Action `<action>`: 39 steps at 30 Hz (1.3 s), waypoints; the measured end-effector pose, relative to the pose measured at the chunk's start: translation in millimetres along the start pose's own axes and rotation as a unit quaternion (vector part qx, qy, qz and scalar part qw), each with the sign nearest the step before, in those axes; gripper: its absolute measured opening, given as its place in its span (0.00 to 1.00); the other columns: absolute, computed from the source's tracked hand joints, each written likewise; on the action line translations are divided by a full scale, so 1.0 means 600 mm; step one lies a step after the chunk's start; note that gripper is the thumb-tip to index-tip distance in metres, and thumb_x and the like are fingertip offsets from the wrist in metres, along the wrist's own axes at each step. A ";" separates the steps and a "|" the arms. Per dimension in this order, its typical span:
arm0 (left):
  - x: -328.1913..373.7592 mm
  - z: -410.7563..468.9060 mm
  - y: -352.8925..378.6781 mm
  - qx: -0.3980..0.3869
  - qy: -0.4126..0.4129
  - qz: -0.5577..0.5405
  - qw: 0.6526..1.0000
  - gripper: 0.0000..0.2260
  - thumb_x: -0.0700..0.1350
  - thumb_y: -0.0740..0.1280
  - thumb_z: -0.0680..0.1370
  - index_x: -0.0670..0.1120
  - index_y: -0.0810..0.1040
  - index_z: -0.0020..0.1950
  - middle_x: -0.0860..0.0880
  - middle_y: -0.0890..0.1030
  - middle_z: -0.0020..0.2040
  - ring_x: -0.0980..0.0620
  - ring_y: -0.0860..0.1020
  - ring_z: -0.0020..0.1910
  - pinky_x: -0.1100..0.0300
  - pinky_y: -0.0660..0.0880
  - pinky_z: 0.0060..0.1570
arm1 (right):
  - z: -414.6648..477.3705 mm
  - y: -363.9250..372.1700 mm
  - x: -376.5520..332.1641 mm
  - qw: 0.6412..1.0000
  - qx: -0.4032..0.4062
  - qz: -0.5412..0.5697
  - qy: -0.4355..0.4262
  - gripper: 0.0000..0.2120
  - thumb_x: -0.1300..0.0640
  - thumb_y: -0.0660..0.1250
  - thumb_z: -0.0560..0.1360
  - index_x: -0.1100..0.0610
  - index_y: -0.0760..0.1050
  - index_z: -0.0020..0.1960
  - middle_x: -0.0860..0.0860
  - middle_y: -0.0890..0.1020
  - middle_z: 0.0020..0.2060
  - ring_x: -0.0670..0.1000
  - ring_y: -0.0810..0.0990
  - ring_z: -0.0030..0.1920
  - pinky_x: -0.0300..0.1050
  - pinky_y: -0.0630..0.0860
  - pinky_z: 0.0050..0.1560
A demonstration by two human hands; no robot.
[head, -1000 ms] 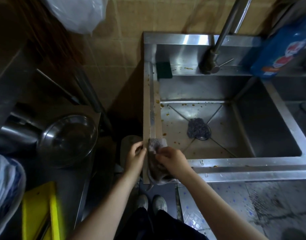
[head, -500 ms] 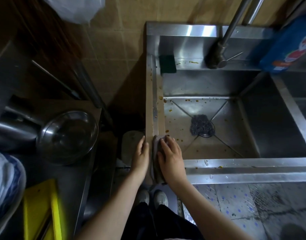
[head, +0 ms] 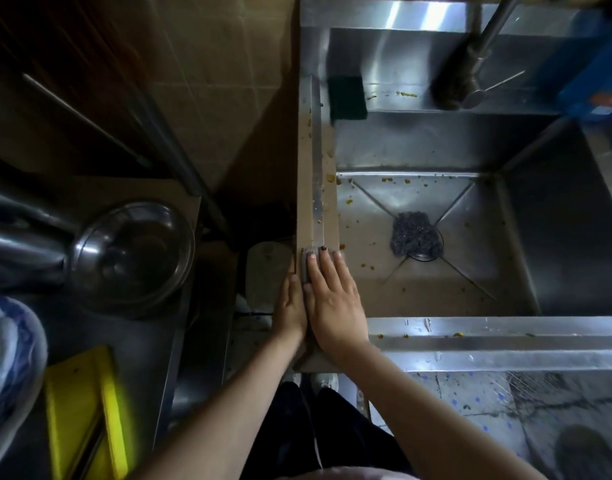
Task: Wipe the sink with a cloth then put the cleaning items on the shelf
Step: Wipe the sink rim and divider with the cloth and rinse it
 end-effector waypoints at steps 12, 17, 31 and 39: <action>0.014 -0.016 0.001 -0.013 0.029 0.036 0.999 0.18 0.48 0.48 0.82 0.53 0.59 0.73 0.50 0.65 0.72 0.58 0.63 0.67 0.62 0.60 0.66 | 0.120 -0.005 0.027 1.000 0.009 0.024 0.009 0.24 0.48 0.45 0.82 0.51 0.50 0.76 0.51 0.53 0.76 0.52 0.44 0.76 0.44 0.38 0.72; 0.026 -0.027 0.014 -0.068 0.030 -0.070 0.995 0.18 0.46 0.47 0.83 0.54 0.60 0.72 0.51 0.68 0.70 0.55 0.67 0.68 0.54 0.65 0.68 | 0.066 0.001 0.020 0.999 -0.003 0.032 0.003 0.24 0.48 0.47 0.81 0.50 0.52 0.76 0.52 0.55 0.76 0.52 0.44 0.76 0.44 0.39 0.71; -0.008 -0.004 0.004 -0.014 -0.007 -0.104 0.994 0.14 0.49 0.50 0.82 0.61 0.68 0.64 0.50 0.71 0.69 0.53 0.68 0.68 0.49 0.61 0.70 | 0.037 0.004 0.009 1.000 0.016 0.007 -0.009 0.23 0.46 0.49 0.78 0.47 0.66 0.71 0.56 0.64 0.73 0.57 0.56 0.75 0.52 0.54 0.72; -0.006 -0.002 -0.003 0.007 0.014 0.017 1.000 0.19 0.48 0.50 0.82 0.48 0.62 0.73 0.48 0.66 0.71 0.57 0.63 0.67 0.72 0.57 0.61 | 0.139 0.002 0.031 0.999 0.009 0.038 0.022 0.22 0.45 0.47 0.81 0.43 0.57 0.74 0.52 0.56 0.76 0.53 0.47 0.76 0.50 0.44 0.74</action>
Point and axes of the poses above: each hand's wrist, its own z-axis towards the middle knuckle, its own y-axis out of the palm, x = y × z, the point moved 6 cm from there along z, towards the middle knuckle
